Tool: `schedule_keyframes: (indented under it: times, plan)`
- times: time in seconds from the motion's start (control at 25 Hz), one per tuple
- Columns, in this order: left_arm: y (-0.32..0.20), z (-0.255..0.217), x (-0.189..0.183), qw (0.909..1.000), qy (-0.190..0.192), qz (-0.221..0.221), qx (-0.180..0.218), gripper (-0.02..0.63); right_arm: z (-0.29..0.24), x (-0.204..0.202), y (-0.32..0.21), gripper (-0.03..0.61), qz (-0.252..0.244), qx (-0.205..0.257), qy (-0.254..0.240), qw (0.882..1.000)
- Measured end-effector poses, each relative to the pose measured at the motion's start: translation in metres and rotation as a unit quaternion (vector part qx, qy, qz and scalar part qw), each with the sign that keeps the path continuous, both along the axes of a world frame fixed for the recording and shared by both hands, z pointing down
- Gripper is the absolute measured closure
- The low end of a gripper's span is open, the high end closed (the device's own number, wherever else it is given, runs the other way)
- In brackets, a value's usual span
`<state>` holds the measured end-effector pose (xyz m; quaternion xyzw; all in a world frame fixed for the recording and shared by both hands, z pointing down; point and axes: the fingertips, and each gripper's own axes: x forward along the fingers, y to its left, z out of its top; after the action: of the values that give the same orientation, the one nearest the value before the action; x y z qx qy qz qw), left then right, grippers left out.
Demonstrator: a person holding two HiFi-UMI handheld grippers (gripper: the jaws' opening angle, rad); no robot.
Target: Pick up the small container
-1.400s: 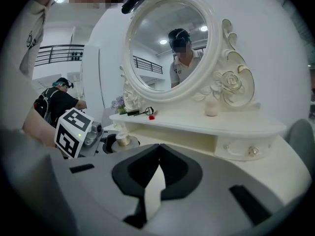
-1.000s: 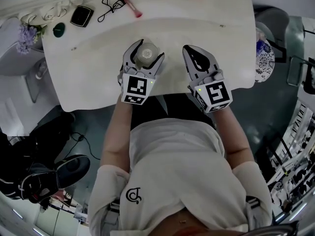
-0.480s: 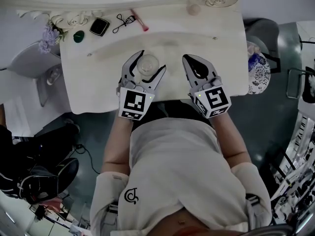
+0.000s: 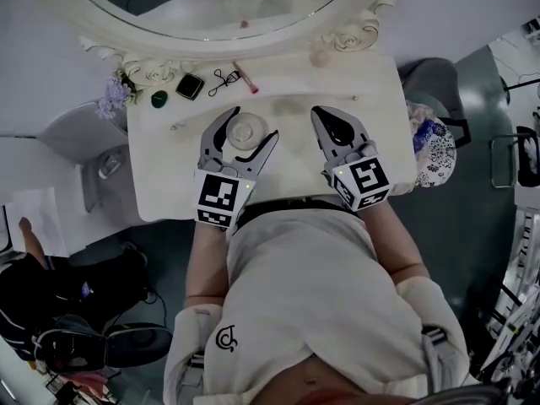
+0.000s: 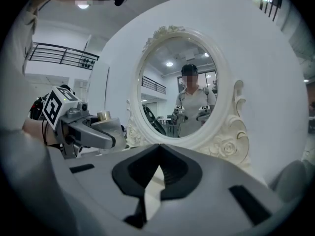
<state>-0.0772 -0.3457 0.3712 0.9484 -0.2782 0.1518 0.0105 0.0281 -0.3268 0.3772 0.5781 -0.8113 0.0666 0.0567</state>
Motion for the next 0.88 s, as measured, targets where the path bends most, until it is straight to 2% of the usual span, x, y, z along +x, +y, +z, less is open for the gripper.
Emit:
schedule_keyframes:
  times: [0.16, 0.44, 0.88]
  plan:
    - [-0.008, -0.028, -0.013, 0.9996, 0.005, -0.024, 0.016, 0.265, -0.029, 0.005, -0.003, 0.571, 0.007, 0.038, 0.010, 0.999]
    - [-0.012, -0.056, -0.028, 0.9984, 0.025, -0.041, 0.029, 0.265, -0.052, 0.002, -0.007, 0.572, -0.002, 0.067, 0.022, 0.997]
    - [-0.018, -0.063, -0.033, 0.9971, 0.030, -0.055, 0.042, 0.265, -0.055, 0.001, -0.010, 0.574, -0.011, 0.074, 0.027, 0.997]
